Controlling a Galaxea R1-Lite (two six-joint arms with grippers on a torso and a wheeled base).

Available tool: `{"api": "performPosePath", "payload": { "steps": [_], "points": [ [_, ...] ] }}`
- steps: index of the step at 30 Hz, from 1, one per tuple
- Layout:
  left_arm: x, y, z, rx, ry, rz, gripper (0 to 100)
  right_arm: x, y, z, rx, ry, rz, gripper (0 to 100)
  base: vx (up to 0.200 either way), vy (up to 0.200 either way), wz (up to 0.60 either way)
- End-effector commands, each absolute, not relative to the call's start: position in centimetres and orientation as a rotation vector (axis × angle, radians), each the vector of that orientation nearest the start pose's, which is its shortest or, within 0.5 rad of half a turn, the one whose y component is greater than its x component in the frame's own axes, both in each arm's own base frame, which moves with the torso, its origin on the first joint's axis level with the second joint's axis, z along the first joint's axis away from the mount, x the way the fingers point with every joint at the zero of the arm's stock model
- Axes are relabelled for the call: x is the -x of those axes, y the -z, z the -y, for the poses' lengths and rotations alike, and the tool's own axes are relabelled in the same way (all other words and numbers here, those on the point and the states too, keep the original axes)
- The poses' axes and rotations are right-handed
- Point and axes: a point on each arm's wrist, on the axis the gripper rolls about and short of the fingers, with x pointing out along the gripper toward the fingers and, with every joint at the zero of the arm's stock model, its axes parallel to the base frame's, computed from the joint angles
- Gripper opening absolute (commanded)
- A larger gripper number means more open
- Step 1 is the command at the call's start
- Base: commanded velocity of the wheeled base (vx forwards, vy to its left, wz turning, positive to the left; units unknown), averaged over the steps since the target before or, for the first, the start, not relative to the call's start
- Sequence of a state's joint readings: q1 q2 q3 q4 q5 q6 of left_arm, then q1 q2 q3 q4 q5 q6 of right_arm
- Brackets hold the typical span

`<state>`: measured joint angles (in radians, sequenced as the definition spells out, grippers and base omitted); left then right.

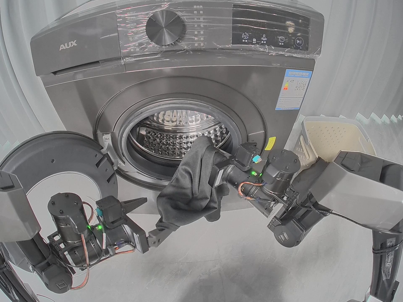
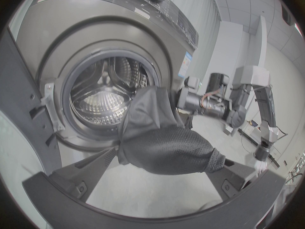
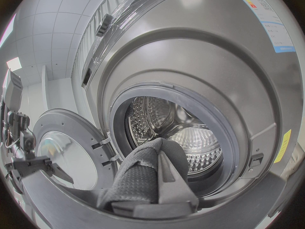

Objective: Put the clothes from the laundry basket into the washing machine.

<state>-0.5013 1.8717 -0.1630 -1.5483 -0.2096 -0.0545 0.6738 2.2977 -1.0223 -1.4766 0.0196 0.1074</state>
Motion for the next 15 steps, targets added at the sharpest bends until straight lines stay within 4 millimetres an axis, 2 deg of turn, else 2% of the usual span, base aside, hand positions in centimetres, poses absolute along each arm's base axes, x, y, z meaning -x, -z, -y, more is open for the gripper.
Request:
{"api": "performPosePath", "payload": {
  "steps": [1,5,15],
  "points": [
    [-19.1,-7.1,11.1,-0.008,0.726,-0.283,100,-33.1,-10.6,-26.2,-0.173,-0.697,0.172,0,0.000,0.000,0.00],
    [-17.8,-6.2,10.4,-0.048,0.764,-0.343,100,-32.9,-10.7,-26.3,-0.174,-0.702,0.175,0,0.000,0.000,0.00],
    [-18.0,-5.7,10.5,-0.059,0.777,-0.365,100,-33.1,-11.4,-25.8,-0.178,-0.691,0.192,0,0.000,0.000,0.00]
  ]
}}
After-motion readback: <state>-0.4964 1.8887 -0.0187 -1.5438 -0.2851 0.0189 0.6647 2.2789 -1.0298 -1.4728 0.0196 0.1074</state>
